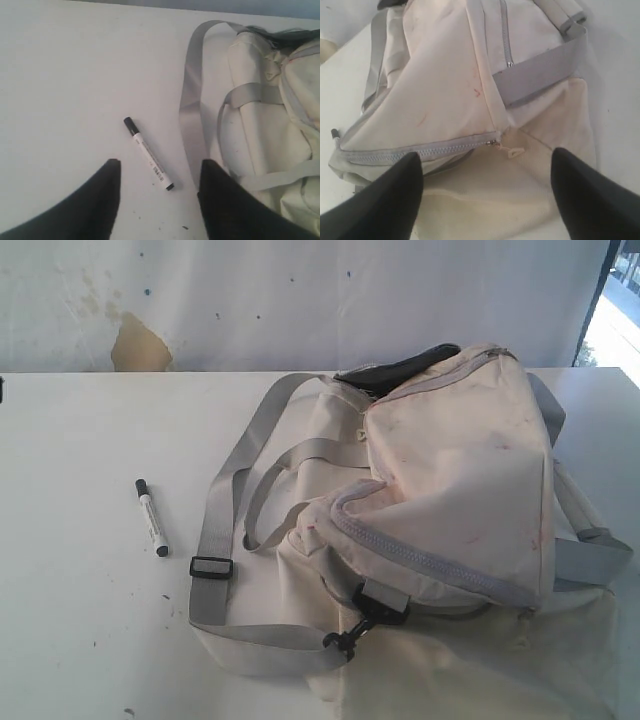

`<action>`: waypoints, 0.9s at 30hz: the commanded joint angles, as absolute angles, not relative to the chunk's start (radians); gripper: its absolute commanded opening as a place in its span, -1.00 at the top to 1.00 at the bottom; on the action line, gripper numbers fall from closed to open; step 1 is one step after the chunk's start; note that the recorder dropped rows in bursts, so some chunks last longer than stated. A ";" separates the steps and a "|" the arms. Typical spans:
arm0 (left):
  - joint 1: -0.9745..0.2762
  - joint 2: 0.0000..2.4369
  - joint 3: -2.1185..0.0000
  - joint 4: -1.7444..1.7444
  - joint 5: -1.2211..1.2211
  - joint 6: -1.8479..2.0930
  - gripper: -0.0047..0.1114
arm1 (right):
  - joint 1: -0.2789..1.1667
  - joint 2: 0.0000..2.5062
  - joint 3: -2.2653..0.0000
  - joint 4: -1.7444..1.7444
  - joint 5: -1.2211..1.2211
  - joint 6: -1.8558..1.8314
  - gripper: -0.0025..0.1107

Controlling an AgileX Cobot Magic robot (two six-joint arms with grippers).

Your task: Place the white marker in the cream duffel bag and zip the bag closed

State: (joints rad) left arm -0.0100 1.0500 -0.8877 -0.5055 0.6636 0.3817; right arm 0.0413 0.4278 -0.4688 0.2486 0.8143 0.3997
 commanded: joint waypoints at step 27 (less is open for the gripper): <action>-0.211 1.872 -1.553 -0.884 0.980 0.653 -0.47 | 0.039 0.831 -0.476 0.429 0.730 0.265 -0.20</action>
State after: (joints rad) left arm -0.2061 1.8094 -1.4744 -0.8974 0.9386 0.6756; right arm 0.0413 0.8109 -0.4688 0.4206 0.7515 0.2848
